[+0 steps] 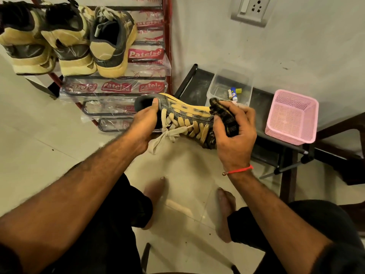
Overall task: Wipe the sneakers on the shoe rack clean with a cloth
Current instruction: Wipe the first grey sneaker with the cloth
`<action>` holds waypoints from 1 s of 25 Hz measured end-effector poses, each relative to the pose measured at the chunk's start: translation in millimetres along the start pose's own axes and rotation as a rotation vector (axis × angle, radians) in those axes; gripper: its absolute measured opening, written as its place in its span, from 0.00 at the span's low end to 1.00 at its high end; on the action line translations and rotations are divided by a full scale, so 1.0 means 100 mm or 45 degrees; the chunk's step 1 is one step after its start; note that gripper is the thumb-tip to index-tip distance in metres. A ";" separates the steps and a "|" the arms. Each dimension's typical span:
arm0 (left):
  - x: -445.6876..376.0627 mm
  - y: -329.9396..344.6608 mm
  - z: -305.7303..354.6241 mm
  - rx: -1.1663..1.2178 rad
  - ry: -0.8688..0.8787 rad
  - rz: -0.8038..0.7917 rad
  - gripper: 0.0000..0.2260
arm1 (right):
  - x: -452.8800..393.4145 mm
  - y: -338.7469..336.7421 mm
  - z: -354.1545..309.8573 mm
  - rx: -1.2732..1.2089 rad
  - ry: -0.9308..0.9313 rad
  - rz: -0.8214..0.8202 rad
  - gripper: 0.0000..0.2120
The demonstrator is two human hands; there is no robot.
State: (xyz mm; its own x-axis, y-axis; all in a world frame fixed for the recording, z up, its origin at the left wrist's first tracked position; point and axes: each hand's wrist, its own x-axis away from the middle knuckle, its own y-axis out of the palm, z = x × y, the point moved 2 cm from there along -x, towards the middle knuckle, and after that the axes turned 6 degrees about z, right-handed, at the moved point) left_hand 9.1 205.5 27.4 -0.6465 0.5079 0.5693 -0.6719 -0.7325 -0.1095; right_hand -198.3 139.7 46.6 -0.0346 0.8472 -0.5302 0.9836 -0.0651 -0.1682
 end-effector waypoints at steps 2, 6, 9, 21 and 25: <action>0.00 0.08 -0.07 -0.352 0.204 0.085 0.27 | -0.03 0.01 0.02 -0.017 0.007 0.070 0.15; 0.19 0.12 -0.01 -1.052 0.881 0.447 0.24 | -0.02 0.05 0.08 0.016 0.036 0.104 0.15; 0.20 0.12 -0.02 -1.138 1.032 0.352 0.26 | -0.05 0.03 0.18 0.058 0.087 0.089 0.15; 0.06 0.12 -0.02 -0.308 1.041 0.228 0.26 | -0.11 -0.10 0.22 0.495 -0.363 -0.173 0.18; 0.07 0.10 -0.03 -0.226 1.097 0.286 0.29 | -0.30 -0.17 0.39 0.604 -0.299 -0.195 0.18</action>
State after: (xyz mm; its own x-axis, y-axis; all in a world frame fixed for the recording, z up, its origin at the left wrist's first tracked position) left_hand -3.5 202.9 27.8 -0.7674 0.5770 -0.2796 -0.4971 -0.8108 -0.3090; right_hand -221.5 95.0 32.5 -0.2629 0.7287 -0.6323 0.7783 -0.2272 -0.5854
